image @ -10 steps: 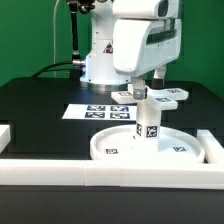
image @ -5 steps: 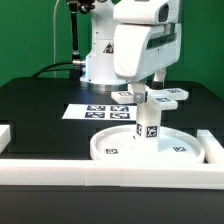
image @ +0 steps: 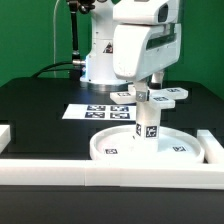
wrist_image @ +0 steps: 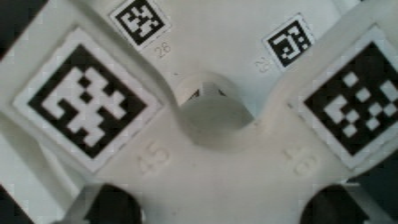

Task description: Assemble round table

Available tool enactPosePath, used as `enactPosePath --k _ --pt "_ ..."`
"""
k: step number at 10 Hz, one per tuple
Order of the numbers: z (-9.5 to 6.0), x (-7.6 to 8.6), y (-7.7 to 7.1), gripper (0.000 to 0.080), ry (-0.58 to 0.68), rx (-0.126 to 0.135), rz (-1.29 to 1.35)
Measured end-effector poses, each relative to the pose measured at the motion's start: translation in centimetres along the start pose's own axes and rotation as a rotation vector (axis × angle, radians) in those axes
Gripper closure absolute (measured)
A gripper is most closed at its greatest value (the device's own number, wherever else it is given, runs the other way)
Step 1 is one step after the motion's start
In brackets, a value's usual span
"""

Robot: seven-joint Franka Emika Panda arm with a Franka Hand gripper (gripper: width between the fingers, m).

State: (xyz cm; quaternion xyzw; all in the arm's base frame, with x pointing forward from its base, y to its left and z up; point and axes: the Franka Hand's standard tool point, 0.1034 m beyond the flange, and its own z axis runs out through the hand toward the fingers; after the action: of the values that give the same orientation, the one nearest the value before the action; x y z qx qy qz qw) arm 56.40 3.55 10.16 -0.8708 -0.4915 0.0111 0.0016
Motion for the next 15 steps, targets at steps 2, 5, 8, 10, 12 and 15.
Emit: enactPosePath --k 2,5,8,10,12,15 --pt "0.0 0.0 0.0 0.0357 0.001 0.0 0.077" --pt "0.08 -0.34 0.12 0.0357 0.01 0.009 0.376" --pt "0.12 -0.08 -0.15 0.0357 0.029 0.027 0.777" --pt "0.11 0.12 -0.44 0.0357 0.031 0.037 1.034" --pt "0.07 0.21 -0.46 0.0356 0.029 0.04 1.236" --pt "0.13 0.18 -0.37 0.0356 0.028 0.043 1.431"
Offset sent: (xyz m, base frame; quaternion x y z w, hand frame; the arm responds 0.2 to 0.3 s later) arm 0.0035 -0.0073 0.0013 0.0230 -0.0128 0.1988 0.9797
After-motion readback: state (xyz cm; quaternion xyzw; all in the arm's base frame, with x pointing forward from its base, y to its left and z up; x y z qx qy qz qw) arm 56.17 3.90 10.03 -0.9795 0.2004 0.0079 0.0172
